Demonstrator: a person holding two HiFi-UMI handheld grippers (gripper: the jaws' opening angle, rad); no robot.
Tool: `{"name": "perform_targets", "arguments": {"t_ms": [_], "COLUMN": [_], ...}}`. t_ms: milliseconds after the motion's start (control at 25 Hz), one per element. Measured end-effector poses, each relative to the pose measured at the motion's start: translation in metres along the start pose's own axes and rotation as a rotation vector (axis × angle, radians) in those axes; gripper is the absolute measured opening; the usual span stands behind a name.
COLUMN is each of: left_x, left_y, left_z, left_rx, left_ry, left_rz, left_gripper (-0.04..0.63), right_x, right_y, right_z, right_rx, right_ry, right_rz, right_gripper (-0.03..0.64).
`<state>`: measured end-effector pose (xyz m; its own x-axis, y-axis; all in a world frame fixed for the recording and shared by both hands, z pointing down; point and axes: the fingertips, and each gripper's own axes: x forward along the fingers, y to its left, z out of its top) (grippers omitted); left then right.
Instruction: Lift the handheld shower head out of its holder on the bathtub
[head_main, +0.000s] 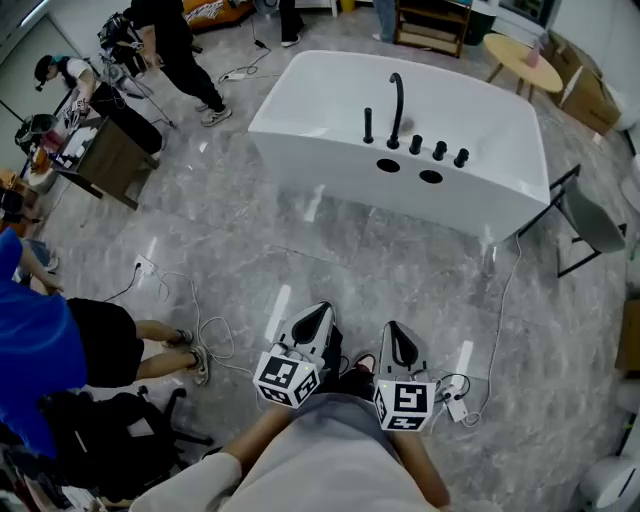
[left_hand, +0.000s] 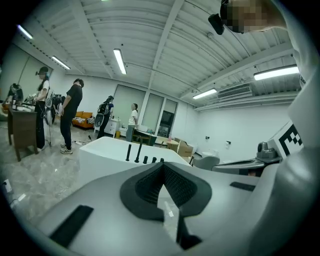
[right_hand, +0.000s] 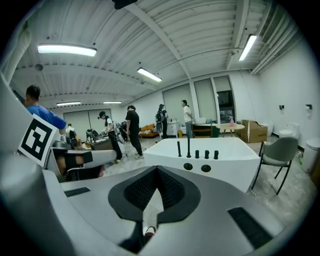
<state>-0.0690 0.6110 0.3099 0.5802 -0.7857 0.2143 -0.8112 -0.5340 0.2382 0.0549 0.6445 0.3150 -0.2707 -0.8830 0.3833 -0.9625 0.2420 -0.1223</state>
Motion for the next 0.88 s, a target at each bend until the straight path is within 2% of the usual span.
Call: {"name": "perform_targets", "arguments": {"t_ms": [280, 520, 880], "left_x": [0.027, 0.065, 0.118], "left_y": [0.030, 0.059, 0.134], "left_z": [0.011, 0.044, 0.086], "left_rx": [-0.039, -0.021, -0.027], "left_ry": [-0.016, -0.031, -0.057], "left_rz": [-0.018, -0.061, -0.103], "left_gripper": [0.005, 0.005, 0.005], "right_x": [0.031, 0.077, 0.172], "right_y": [0.008, 0.017, 0.041], "right_z": [0.023, 0.056, 0.099], "right_rx": [-0.018, -0.053, -0.090], "right_ry": [-0.019, -0.026, -0.026], "right_rz": [0.021, 0.030, 0.050], "right_gripper": [0.020, 0.020, 0.020]}}
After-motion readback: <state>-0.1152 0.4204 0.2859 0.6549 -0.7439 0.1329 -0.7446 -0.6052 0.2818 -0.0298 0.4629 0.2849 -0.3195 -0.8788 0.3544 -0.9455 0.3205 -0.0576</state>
